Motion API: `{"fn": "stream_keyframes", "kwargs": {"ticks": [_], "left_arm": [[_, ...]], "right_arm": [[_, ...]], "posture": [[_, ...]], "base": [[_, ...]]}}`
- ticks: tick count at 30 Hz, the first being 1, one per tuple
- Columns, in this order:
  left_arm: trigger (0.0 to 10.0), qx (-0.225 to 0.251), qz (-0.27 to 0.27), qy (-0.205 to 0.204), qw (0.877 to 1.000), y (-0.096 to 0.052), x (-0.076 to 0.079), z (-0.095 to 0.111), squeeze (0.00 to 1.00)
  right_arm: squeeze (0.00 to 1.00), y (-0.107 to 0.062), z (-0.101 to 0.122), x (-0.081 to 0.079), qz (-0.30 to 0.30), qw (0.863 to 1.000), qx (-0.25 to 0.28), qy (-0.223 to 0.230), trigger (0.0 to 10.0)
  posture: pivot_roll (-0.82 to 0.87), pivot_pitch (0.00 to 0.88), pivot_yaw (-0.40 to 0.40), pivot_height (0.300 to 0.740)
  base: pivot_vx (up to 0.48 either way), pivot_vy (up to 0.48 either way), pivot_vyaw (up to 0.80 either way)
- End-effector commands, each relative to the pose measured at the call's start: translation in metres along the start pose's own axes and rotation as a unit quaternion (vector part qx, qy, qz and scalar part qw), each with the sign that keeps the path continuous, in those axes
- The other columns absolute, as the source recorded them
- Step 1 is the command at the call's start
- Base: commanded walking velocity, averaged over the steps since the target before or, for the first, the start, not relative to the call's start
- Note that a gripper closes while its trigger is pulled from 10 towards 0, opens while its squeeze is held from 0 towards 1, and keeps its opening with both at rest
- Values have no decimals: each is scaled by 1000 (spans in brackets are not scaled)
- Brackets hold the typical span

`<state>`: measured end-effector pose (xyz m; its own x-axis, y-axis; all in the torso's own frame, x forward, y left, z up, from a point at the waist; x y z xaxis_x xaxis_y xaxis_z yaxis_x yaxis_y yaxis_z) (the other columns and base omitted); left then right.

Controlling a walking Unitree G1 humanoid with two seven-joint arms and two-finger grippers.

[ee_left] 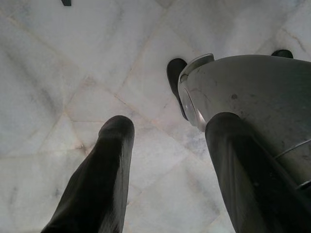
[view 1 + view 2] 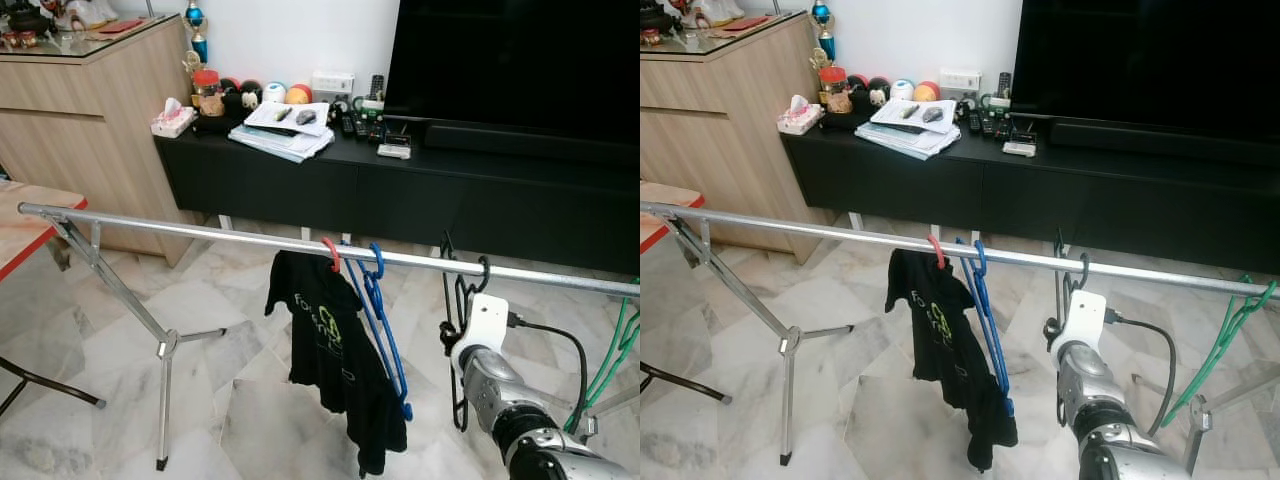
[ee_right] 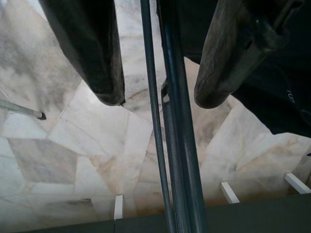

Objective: Hang hanger

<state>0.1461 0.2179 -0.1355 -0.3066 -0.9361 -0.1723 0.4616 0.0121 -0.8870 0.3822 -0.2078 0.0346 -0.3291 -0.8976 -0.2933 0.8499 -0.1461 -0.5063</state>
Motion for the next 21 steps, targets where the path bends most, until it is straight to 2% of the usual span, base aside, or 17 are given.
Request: {"fn": "stream_keyframes", "kwargs": {"ticks": [1, 13, 19, 21], "left_arm": [[10000, -9, -8, 3, 1000, -1, 3, -6, 0], [10000, -9, -12, 5, 1000, -1, 4, -7, 0], [10000, -8, -16, 16, 1000, -1, 5, -6, 0], [10000, -8, -17, 15, 1000, -1, 5, -6, 0]], "right_arm": [[757, 0, 4, -2, 6, 1000, 19, 2, 10000], [761, -5, 10, -17, 41, 995, 88, -24, 10000], [765, -9, 8, -15, 42, 992, 116, -31, 10000], [765, -13, 12, -15, 45, 987, 148, -42, 10000]], "posture": [[-60, 70, 14, 740], [-66, 73, 15, 740], [-64, 73, 13, 740], [-68, 71, 11, 740]], "base": [[0, 0, 0], [0, 0, 0], [0, 0, 0], [0, 0, 0]]}}
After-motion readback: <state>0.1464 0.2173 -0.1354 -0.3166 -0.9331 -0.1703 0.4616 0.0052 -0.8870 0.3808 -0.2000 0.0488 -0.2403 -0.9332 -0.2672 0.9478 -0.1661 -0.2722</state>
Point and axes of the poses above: a point about 5 cm out from each wrist's last joint towards the gripper, its own y axis pointing out of the wrist towards the gripper, its own z axis along the axis of the wrist's last joint, x = y × z, the point moved 4 cm from there along y, pointing out of the wrist towards the gripper, and after that the axes turned 15 degrees about y, right-handed, at the moved point
